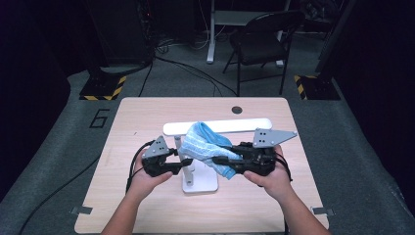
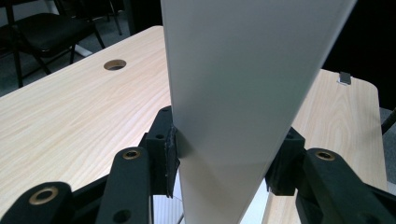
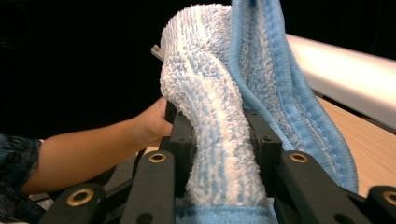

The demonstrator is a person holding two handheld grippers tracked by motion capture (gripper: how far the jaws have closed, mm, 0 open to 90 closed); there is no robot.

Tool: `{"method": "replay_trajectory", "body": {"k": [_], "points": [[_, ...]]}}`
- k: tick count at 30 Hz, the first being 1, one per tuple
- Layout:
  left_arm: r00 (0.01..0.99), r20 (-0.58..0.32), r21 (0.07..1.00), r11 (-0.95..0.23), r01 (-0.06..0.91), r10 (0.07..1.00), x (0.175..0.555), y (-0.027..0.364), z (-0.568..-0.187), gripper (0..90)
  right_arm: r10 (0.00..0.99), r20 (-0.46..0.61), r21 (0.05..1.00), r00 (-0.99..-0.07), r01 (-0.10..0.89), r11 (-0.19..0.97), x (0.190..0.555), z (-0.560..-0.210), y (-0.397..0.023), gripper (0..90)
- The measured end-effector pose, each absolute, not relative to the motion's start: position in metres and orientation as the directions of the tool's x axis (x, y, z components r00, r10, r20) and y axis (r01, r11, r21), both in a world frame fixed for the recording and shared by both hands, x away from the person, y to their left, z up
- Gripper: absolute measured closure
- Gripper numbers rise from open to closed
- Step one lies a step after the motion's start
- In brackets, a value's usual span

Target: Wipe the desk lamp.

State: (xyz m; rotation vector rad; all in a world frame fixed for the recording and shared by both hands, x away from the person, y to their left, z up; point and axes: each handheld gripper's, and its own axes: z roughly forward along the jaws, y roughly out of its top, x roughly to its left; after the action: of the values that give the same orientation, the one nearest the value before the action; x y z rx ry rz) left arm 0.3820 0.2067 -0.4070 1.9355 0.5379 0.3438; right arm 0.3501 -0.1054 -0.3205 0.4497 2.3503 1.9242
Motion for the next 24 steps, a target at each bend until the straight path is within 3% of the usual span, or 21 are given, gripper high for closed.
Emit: {"method": "replay_trajectory", "body": {"k": [17,24], "points": [[0.852,-0.01,0.918,-0.332,0.215,0.523,0.381,0.206,-0.408,53.5,0.288,0.117,0.969,-0.951,0.173,0.176,0.343,-0.339,-0.117,68.0],[0.854,-0.009,0.916,-0.339,0.216,0.52,0.381,0.206,-0.408,53.4,0.339,0.112,0.962,-0.934,0.188,0.2,0.343,-0.354,-0.125,67.8]]}}
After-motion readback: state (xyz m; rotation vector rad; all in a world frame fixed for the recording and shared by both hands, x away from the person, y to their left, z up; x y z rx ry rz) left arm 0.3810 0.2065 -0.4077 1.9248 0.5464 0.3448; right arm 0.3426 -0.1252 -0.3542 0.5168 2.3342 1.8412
